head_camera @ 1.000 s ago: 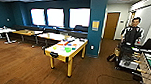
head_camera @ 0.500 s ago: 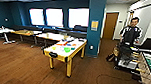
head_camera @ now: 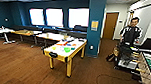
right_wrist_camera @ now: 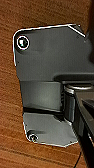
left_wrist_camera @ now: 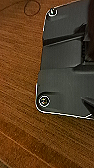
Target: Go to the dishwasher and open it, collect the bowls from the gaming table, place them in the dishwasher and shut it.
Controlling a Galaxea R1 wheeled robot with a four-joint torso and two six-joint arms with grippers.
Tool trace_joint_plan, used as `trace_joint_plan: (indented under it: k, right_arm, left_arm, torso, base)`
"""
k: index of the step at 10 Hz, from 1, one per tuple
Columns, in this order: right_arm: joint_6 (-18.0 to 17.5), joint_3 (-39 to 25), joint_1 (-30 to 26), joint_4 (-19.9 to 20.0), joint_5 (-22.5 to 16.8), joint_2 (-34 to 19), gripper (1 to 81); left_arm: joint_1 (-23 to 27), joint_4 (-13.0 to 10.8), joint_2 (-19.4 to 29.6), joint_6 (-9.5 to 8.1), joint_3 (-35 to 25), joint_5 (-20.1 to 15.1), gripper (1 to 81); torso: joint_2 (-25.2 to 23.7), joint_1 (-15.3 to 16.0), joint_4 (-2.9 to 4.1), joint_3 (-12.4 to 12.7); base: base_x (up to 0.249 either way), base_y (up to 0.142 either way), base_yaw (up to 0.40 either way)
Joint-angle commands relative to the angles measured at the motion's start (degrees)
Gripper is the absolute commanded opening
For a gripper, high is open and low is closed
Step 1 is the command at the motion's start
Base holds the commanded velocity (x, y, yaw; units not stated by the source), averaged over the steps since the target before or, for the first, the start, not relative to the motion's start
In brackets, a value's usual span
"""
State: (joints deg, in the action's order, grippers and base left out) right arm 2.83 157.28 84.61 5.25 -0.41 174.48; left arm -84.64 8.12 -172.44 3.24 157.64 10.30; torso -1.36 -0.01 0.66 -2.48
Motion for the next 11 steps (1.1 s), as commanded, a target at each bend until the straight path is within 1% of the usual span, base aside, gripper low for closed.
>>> trace_joint_plan:
  k: [1, 6, 11]
  right_arm:
    - [0.07, -0.06, -3.17, 0.02, -3.19, 0.28, 81.1]
    - [0.07, -0.06, -3.09, 0.02, -3.1, 0.28, 81.1]
    - [0.07, -0.06, -3.0, 0.02, -3.1, 0.28, 81.1]
  left_arm:
    - [2.94, -0.47, 0.33, 0.45, 0.22, -2.39, 81.1]
    - [2.94, -0.3, 0.51, 0.54, 0.13, -2.04, 81.1]
    - [2.94, -0.21, 0.42, 0.54, 0.13, -2.04, 81.1]
  torso:
    - [0.0, 0.01, 0.0, 0.0]
    - [0.0, 0.01, 0.0, 0.0]
    - [-0.05, 0.03, 0.0, 0.02]
  base:
    - [0.0, 0.0, 0.0]
    - [0.0, 0.0, 0.0]
    - [0.112, 0.0, 0.0]
